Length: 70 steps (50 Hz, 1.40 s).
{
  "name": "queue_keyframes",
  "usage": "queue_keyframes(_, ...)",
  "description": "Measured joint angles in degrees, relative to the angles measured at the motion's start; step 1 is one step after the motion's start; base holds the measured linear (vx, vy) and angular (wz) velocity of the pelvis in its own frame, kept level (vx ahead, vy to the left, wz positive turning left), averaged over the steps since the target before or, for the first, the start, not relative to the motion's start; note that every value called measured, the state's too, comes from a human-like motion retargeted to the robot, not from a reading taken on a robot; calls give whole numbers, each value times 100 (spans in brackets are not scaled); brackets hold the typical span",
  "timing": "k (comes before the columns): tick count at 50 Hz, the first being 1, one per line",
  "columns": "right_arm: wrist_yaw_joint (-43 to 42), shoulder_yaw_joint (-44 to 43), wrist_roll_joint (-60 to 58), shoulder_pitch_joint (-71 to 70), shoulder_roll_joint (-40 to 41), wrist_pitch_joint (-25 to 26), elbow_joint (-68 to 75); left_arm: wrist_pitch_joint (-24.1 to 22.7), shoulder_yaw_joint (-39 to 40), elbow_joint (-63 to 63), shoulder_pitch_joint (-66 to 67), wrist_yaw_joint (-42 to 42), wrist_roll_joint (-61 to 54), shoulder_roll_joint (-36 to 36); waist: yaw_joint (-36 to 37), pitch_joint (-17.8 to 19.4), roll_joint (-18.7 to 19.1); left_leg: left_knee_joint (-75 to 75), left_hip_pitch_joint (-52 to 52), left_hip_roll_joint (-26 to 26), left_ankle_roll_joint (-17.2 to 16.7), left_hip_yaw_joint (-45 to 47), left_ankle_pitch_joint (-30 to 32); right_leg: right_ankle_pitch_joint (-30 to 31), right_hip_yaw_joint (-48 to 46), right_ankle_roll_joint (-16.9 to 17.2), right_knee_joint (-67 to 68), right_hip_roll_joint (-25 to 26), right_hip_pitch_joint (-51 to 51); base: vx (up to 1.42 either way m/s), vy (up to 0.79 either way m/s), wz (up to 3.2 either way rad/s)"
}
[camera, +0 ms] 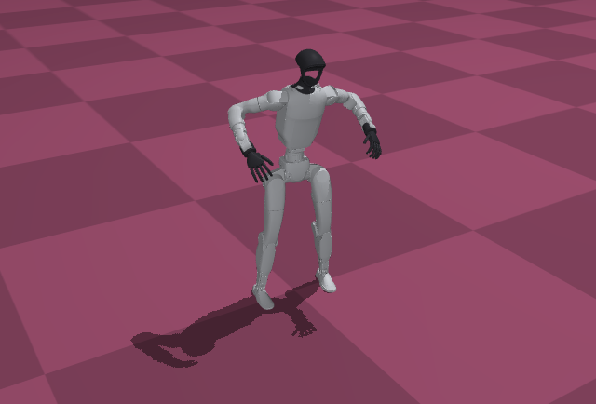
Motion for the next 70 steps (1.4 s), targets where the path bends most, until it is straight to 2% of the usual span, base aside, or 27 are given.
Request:
queue_keyframes(6, -476, 104, -75, 59, 1121, 168, 333, 365, -391, 95, -202, 152, -931, -1509, -162, 569, -175, 1445, -1060, -413, 507, -28, -522, -61, 187, -164, 722, -309, -740, -14, 22, 13)
queue_keyframes(13, -1769, 1250, -63, -2153, 2169, 477, 1996, 814, -1940, 1656, -2393, 1076, -938, -3592, -548, 1282, 345, 5313, -3429, -532, 1269, -520, -1915, -1453, 81, -812, 3795, 24, -2641, -17, 24, 15)
queue_keyframes(15, -2077, 1755, 127, -3178, 2413, 647, 2712, 945, -2308, 2351, -3130, 1342, -1065, -4100, -667, 1400, 451, 6016, -3841, -603, 1335, -548, -2142, -1701, 95, -893, 4427, 17, -3008, -4, 34, 0)
queue_keyframes(18, -2149, 2240, 12, -4130, 2364, 579, 2469, 757, -2496, 2125, -3316, 1446, -1495, -4114, -797, 1174, 570, 6245, -4067, -692, 1366, -409, -2239, -1598, 156, -916, 4445, -110, -3165, 8, 48, -16)
queue_keyframes(20, -2106, 2313, -238, -4328, 1932, 394, 1439, 505, -2417, 1316, -2931, 1382, -1897, -3876, -796, 891, 757, 5741, -3852, -812, 1381, -257, -2042, -1072, 146, -842, 3672, -305, -2843, 25, 69, -9)
queue_keyframes(22, -2028, 1992, -420, -3953, 1301, 370, 132, 354, -2224, 434, -2181, 1270, -2111, -3641, -559, 606, 1060, 4441, -3026, -978, 1298, -72, -1429, 234, 26, -720, 2062, -606, -1919, 37, 88, -1)
queue_keyframes(23, -1909, 1767, -446, -3689, 996, 614, -415, 320, -2086, 85, -1776, 1308, -2108, -3538, -363, 434, 1187, 3529, -2509, -1113, 1214, 37, -875, 1222, -46, -675, 1125, -809, -1447, 40, 96, -17)
queue_keyframes(25, -1796, 1432, -655, -3155, 607, 758, -1152, 225, -1835, -347, -948, 1010, -2205, -3295, 115, 72, 1388, 1338, -1284, -1337, 599, 78, 770, 3143, -96, -364, -327, -1039, -694, 37, 99, -36)
queue_keyframes(27, -1734, 1346, -794, -2789, 377, 720, -1558, 171, -1537, -462, -134, 623, -2293, -3139, 430, -268, 1664, -440, -309, -1266, -305, -31, 2398, 3568, 255, -111, -424, -807, -458, 27, 110, -26)
queue_keyframes(29, -1688, 1424, -813, -2726, 133, 677, -1731, 191, -1255, -311, 360, 504, -2335, -3194, 527, -461, 1768, -1078, 98, -1295, -502, 168, 2794, 3361, 599, 0, -72, -668, -406, 13, 115, 12)
queue_keyframes(32, -1608, 1618, -750, -2819, -1, 690, -1714, 286, -815, 113, 691, 789, -2371, -3302, 502, -680, 1608, -1011, 42, -831, -476, 322, 2495, 2871, 458, -38, 726, -367, -741, -4, 75, 41)
queue_keyframes(35, -1470, 1725, -630, -2909, 160, 739, -1408, 361, -593, 706, 512, 1261, -2258, -3310, 392, -610, 1103, -312, -107, -390, -225, 702, 2232, 2257, 679, -28, 1129, -82, -813, 2, 63, 66)
queue_keyframes(38, -1362, 1851, -532, -2827, 578, 764, -1180, 366, -698, 1245, 154, 1570, -2135, -3185, 196, -461, 506, 565, -243, 221, -200, 495, 1672, 2360, 1070, 0, 501, 460, -310, 18, 41, 108)
queue_keyframes(40, -1206, 1939, -515, -2764, 823, 785, -1135, 396, -835, 1526, -98, 1612, -2136, -3126, 101, -387, 100, 973, -326, 426, -57, 287, 1263, 2396, 1042, 0, 266, 491, -81, 19, 70, 96)
queue_keyframes(42, -1137, 1961, -582, -2600, 974, 780, -1229, 534, -969, 1685, -327, 1580, -2260, -3134, 96, -432, -298, 1094, -425, 237, 377, 318, 1053, 919, 486, -218, 917, -291, -206, 10, 113, 58)
queue_keyframes(45, -1394, 1955, -669, -2527, 1211, 699, -1257, 887, -1003, 1946, -963, 1513, -2260, -3243, 198, -170, -235, 1957, -617, 637, 674, -181, 274, -1724, -5, -1023, 2773, -735, -549, 5, 92, 30)
queue_keyframes(46, -1611, 2021, -723, -2591, 1282, 703, -1069, 1012, -949, 2025, -1183, 1513, -2219, -3453, 206, 39, -118, 2558, -735, 558, 792, -448, -379, -2089, 148, -1074, 3637, -862, -856, -1, 98, 28)
queue_keyframes(49, -2068, 2439, -798, -3137, 1625, 856, -14, 1059, -1040, 2127, -1789, 1615, -2330, -4235, -17, 577, 304, 4375, -1273, 87, 943, -1007, -2182, -2464, 348, -735, 5249, -1307, -1451, -3, 104, 63)
queue_keyframes(52, -2183, 2846, -459, -4139, 1986, 938, 875, 663, -1791, 1869, -2563, 1841, -2520, -4346, -388, 764, 648, 5474, -2014, -428, 805, -1073, -2602, -2381, 191, -715, 4926, -1749, -1334, 4, 105, 93)
queue_keyframes(55, -2153, 3064, -332, -4736, 1899, 846, 349, 344, -2274, 1093, -2945, 1811, -2436, -3627, -440, 406, 884, 4913, -2109, -844, 866, -815, -2253, -1143, 44, -989, 3606, -2128, -1124, 23, 112, 12)
queue_keyframes(57, -1943, 3082, -337, -4750, 1496, 770, -621, 148, -2133, 460, -2494, 1727, -2447, -3216, -332, -2, 1141, 3587, -1594, -938, 889, -530, -1542, 419, -379, -1019, 2326, -2241, -769, 41, 117, -66)
queue_keyframes(59, -1696, 3021, -281, -4559, 1099, 679, -1447, 8, -1796, -10, -1690, 1513, -2422, -2911, -125, -422, 1456, 1852, -809, -879, 634, -265, -274, 1433, -522, -824, 1386, -1866, -492, 45, 114, -121)
queue_keyframes(62, -1387, 2843, -146, -4092, 716, 610, -1994, 80, -1155, -261, -480, 909, -2211, -2682, 199, -881, 1901, -489, 198, -692, -262, -275, 2353, 1495, -11, -570, 1177, -692, -450, 33, 113, -139)
queue_keyframes(63, -1170, 2797, -106, -3962, 613, 565, -1963, 137, -1019, -183, -218, 719, -2065, -2726, 250, -906, 1922, -892, 387, -810, -442, -367, 2952, 1557, 30, -463, 1348, -535, -475, 21, 123, -108)
queue_keyframes(65, -1297, 2714, -477, -3728, 481, 649, -1688, 206, -900, 105, 96, 699, -1799, -2884, 301, -906, 1851, -1193, 523, -944, -502, -436, 3300, 1898, -333, -350, 1546, -413, -508, 12, 112, -72)
queue_keyframes(67, -1344, 2711, -822, -3526, 490, 728, -1312, 244, -923, 517, 196, 886, -1608, -3036, 272, -949, 1693, -1067, 377, -638, -476, -145, 3054, 2172, -748, -413, 1269, -108, -472, 1, 83, -24)
queue_keyframes(70, -1324, 2673, -853, -3149, 595, 767, -803, 352, -984, 1175, 127, 1167, -1626, -3154, 150, -906, 1153, -653, 257, -378, -236, 500, 2760, 2008, -248, -299, 841, 224, -379, 1, 86, 9)
